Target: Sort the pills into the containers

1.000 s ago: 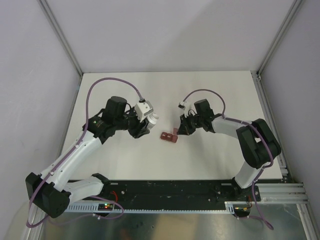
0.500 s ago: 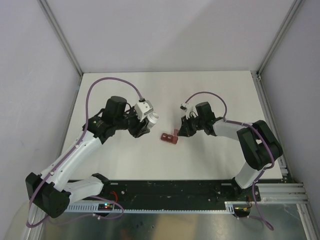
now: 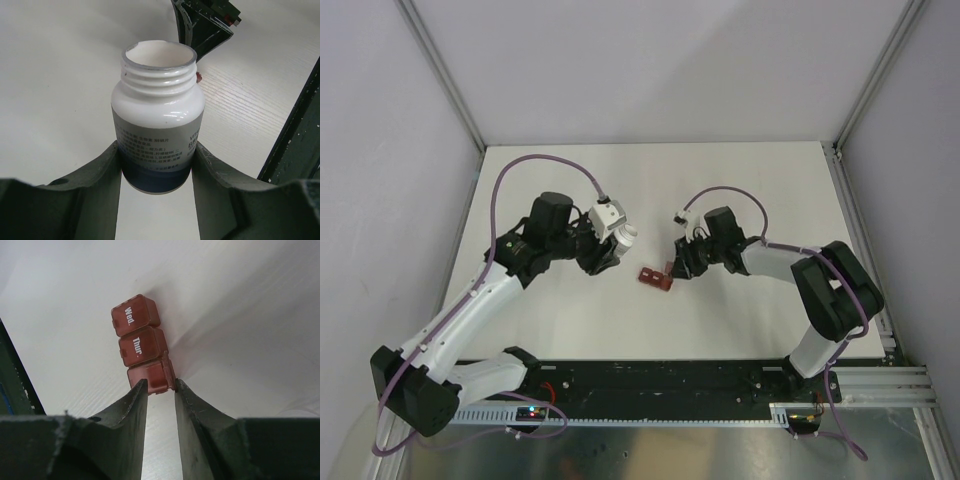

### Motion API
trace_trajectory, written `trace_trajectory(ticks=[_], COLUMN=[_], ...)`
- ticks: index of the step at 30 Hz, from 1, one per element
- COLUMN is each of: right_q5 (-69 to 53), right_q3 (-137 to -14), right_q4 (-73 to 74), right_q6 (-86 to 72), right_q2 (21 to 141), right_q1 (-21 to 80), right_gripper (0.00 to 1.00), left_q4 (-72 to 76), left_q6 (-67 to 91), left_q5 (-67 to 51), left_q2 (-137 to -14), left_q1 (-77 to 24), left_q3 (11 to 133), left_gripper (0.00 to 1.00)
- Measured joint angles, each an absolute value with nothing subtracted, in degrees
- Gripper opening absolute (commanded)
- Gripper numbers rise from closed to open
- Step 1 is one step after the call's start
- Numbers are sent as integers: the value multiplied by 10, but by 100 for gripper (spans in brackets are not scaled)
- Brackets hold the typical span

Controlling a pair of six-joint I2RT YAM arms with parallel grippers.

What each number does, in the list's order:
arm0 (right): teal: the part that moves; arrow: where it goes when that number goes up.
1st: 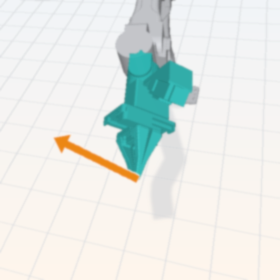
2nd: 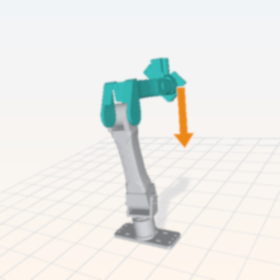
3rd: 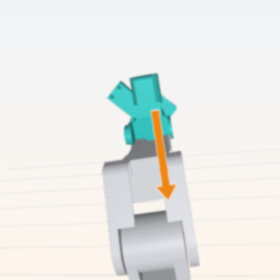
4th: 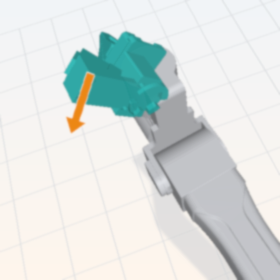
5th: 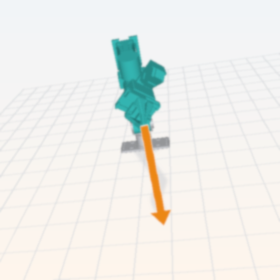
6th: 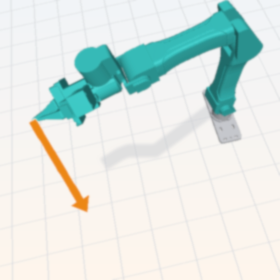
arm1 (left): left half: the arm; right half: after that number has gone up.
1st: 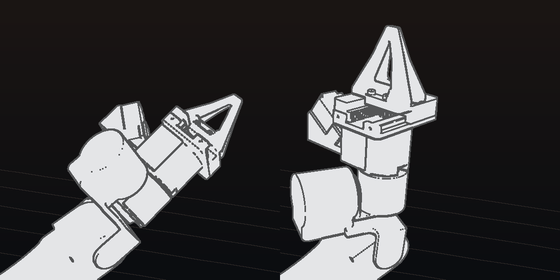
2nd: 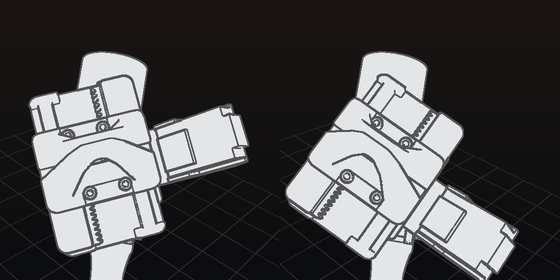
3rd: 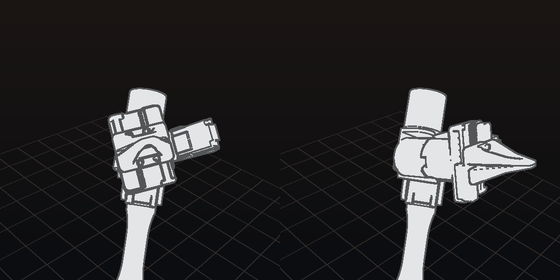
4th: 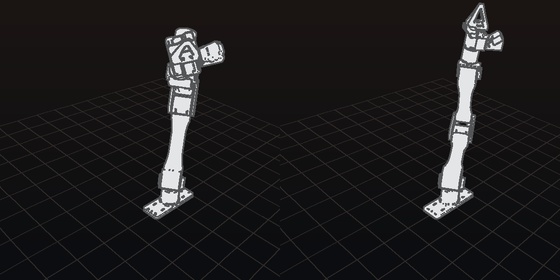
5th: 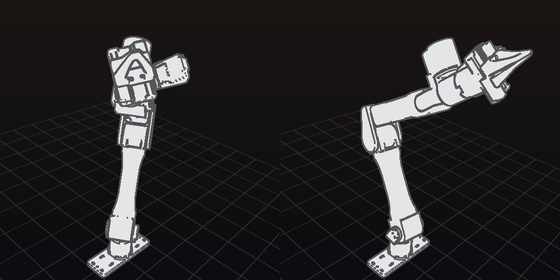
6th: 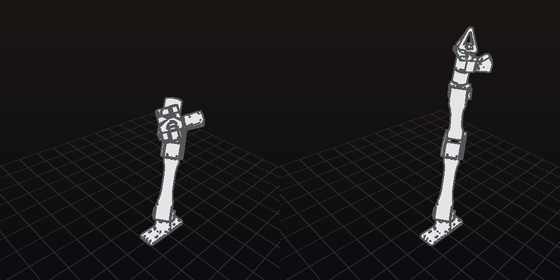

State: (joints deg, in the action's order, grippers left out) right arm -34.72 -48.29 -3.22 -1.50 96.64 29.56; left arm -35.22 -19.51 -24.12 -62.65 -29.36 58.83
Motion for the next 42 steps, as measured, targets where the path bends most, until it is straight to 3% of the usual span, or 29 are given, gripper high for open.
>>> trace_trajectory(ticks=[21,42], right_q5=[-342,-323], right_q3=[-482,-482], right_q4=[-17,2], right_q6=[-15,-12], right_q2=[955,910], right_q1=[329,299], right_gripper=[36,53], left_q4=[-351,-348], left_q6=[-196,-236], left_q5=[-231,-195], left_q2=[-622,-662], left_q1=[-294,-353], left_q3=[578,539], left_gripper=[0,0])
